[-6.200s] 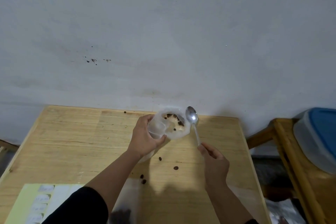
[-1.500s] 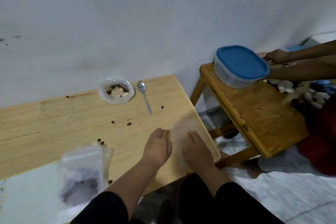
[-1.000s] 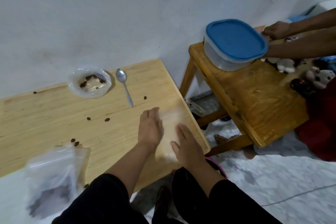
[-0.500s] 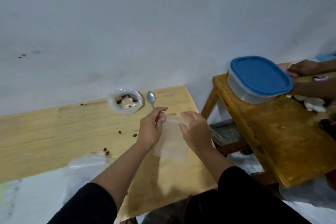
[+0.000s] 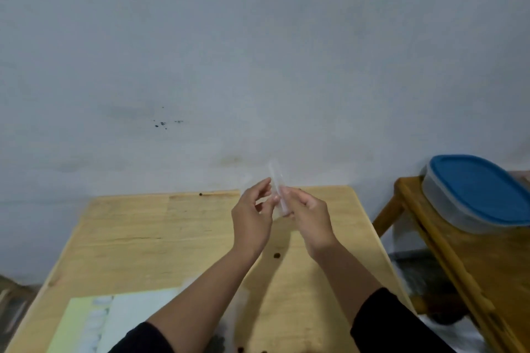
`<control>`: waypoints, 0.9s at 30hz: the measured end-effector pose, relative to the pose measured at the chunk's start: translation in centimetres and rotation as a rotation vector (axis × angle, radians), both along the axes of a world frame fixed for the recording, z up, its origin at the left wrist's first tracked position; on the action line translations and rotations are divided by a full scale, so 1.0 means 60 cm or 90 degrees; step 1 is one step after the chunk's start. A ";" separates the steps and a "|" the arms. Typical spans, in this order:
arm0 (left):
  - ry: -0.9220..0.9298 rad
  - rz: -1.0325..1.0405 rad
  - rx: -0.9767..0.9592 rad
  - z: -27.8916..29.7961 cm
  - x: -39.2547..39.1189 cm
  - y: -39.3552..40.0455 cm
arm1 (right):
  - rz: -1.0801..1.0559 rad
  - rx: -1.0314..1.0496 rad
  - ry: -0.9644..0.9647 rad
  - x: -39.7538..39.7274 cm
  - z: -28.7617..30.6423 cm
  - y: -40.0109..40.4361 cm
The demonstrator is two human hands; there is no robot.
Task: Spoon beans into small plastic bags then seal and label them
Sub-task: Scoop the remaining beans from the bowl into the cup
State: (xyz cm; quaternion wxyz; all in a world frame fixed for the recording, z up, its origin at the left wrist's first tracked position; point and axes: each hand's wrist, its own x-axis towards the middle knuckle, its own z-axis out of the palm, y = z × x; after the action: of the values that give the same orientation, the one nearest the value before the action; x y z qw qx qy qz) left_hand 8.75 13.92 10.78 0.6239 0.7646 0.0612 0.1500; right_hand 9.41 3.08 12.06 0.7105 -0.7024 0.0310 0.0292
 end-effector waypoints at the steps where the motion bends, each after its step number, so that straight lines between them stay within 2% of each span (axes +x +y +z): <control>1: -0.001 0.004 -0.007 0.000 0.000 0.011 | 0.010 0.018 0.013 0.002 -0.001 0.012; 9: 0.014 0.006 -0.033 -0.004 0.011 0.065 | 0.062 0.083 0.039 0.015 0.005 0.061; 14: 0.012 0.020 -0.079 0.013 0.025 0.064 | 0.087 0.047 0.013 0.044 0.010 0.064; 27: 0.019 0.051 -0.079 0.015 0.044 0.053 | 0.083 0.068 0.065 0.089 -0.001 0.058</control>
State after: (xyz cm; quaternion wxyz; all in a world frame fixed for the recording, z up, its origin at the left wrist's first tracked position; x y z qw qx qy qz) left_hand 11.38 17.07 11.70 0.6623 0.7238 0.1101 0.1593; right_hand 14.77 6.55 12.02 0.7412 -0.6614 0.0202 0.1126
